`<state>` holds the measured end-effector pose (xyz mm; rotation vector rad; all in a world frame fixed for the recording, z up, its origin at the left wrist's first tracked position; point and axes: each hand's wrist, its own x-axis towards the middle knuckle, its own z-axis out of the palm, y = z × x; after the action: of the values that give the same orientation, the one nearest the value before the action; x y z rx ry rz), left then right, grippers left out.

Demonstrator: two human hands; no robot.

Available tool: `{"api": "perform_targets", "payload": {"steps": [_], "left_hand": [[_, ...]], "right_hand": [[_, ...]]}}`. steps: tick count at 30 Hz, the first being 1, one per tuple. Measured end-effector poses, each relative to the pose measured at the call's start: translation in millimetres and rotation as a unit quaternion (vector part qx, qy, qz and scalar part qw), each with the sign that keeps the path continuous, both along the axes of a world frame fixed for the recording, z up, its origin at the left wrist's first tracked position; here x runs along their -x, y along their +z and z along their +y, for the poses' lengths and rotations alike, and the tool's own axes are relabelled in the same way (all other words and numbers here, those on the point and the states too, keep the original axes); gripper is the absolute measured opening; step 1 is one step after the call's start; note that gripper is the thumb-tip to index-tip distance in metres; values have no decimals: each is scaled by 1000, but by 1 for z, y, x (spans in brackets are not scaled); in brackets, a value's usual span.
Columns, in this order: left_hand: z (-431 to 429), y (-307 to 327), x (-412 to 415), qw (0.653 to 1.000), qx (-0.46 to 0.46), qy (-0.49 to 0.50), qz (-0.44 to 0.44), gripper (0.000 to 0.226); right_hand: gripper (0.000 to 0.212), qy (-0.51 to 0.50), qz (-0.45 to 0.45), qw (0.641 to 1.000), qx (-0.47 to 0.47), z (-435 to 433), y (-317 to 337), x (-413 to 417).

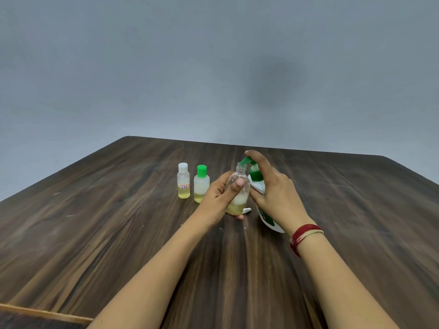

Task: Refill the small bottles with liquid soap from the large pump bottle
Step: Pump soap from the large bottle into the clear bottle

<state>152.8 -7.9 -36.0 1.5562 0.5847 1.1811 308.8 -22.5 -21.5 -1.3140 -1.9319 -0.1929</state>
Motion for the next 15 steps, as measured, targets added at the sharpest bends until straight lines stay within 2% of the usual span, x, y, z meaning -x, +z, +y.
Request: {"api": "perform_targets", "payload": {"steps": [3,8,15], "left_hand": [[-1,0,0,1000,1,0,5,64],[-1,-2,-1,1000,-2,-6,17,69],[1,-1,0,1000,-6,-3,5,72]], "right_hand": [[62,6,14,1000,-3,0,0,0],[55,4,26,1000,0,2,-2,-1],[65,0,-6,1000,2,0,1,1]]}}
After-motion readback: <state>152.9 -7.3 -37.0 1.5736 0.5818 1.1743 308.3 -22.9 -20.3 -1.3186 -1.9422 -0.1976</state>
